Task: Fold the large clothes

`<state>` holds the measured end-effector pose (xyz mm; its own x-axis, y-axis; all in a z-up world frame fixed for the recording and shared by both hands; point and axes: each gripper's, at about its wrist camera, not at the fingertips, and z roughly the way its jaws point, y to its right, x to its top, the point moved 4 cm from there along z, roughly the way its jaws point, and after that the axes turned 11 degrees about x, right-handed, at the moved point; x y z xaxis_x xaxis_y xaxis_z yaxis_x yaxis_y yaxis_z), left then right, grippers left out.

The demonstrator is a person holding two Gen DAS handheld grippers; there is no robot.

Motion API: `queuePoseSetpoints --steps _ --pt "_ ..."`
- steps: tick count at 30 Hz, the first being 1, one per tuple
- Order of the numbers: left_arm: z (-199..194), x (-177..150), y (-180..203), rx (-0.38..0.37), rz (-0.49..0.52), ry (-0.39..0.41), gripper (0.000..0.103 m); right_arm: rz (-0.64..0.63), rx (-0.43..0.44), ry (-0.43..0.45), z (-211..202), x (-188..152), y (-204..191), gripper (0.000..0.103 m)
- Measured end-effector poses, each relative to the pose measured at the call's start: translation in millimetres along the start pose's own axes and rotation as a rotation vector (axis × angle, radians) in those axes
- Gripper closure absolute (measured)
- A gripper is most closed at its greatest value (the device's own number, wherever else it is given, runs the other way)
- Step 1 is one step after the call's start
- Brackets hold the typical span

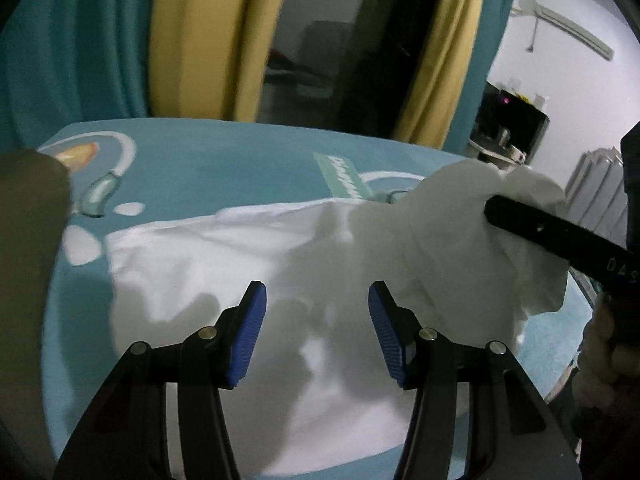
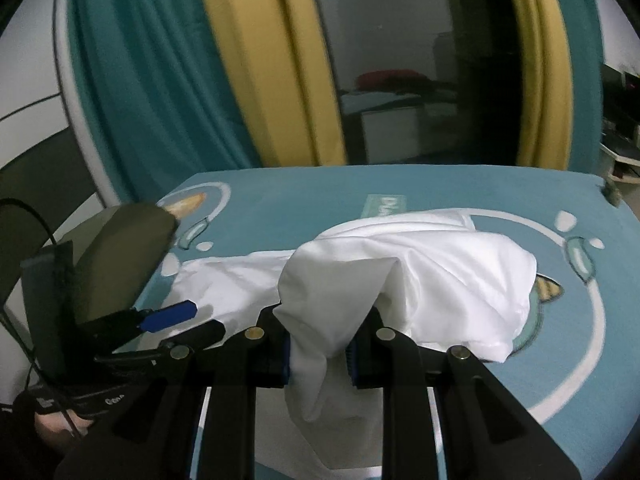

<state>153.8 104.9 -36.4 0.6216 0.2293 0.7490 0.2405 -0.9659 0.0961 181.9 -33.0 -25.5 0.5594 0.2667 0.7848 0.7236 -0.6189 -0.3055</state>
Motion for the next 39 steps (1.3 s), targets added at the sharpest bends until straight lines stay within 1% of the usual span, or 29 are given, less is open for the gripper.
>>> queuePoseSetpoints --steps 6,10,13,14,15,18,20,23,24,25,26,27,29,33,34,37,39 --pt "-4.2 -3.6 -41.0 0.072 -0.046 -0.002 0.047 -0.034 0.072 -0.081 37.1 -7.6 -29.5 0.082" --pt "-5.8 -6.1 -65.7 0.116 -0.069 -0.007 0.047 -0.073 0.104 -0.165 62.9 -20.7 -50.9 0.082" --pt "-7.2 -10.5 -80.4 0.144 -0.074 -0.015 0.047 -0.118 0.133 -0.230 77.8 -30.6 -66.3 0.079" --pt "-7.6 -11.9 -85.0 0.152 -0.073 -0.019 0.047 -0.131 0.153 -0.246 81.6 -33.2 -71.4 0.079" --pt "-8.5 -13.5 -90.2 0.164 -0.074 -0.023 0.047 -0.148 0.201 -0.272 86.7 -36.9 -80.7 0.079" --pt "-11.6 -16.6 -107.1 0.201 -0.086 -0.031 0.047 -0.186 0.292 -0.328 100.1 -47.0 -102.3 0.075" --pt "-15.8 -17.8 -120.3 0.228 -0.101 -0.030 0.047 -0.204 0.327 -0.363 108.8 -53.5 -110.6 0.066" --pt "-22.1 -18.5 -134.4 0.261 -0.121 -0.022 0.047 -0.230 0.386 -0.392 113.7 -58.9 -123.6 0.060" --pt "-24.4 -17.9 -139.0 0.267 -0.130 -0.018 0.047 -0.246 0.407 -0.386 110.8 -59.3 -128.8 0.052" --pt "-26.5 -17.0 -141.2 0.272 -0.135 -0.014 0.047 -0.257 0.418 -0.380 108.5 -59.0 -130.7 0.045" --pt "-28.6 -16.1 -142.8 0.278 -0.136 -0.009 0.047 -0.269 0.427 -0.371 104.5 -58.4 -132.7 0.034" --pt "-30.0 -14.3 -143.1 0.283 -0.135 -0.004 0.047 -0.277 0.429 -0.361 100.3 -57.5 -133.3 0.031" --pt "-31.7 -10.2 -140.1 0.277 -0.129 0.005 0.047 -0.288 0.428 -0.337 88.3 -54.2 -130.0 0.029" --pt "-33.4 5.6 -116.7 0.209 -0.098 0.035 0.047 -0.274 0.388 -0.274 62.5 -43.1 -112.6 0.029" --pt "-33.7 9.6 -109.3 0.190 -0.086 0.044 0.047 -0.266 0.374 -0.260 61.4 -37.6 -109.8 0.029" --pt "-31.3 22.0 -79.9 0.100 -0.036 0.064 0.047 -0.223 0.295 -0.200 42.5 -26.9 -82.9 0.028" --pt "-24.4 26.2 -61.0 0.043 0.010 0.053 0.047 -0.192 0.238 -0.169 35.3 -21.8 -64.7 0.028"
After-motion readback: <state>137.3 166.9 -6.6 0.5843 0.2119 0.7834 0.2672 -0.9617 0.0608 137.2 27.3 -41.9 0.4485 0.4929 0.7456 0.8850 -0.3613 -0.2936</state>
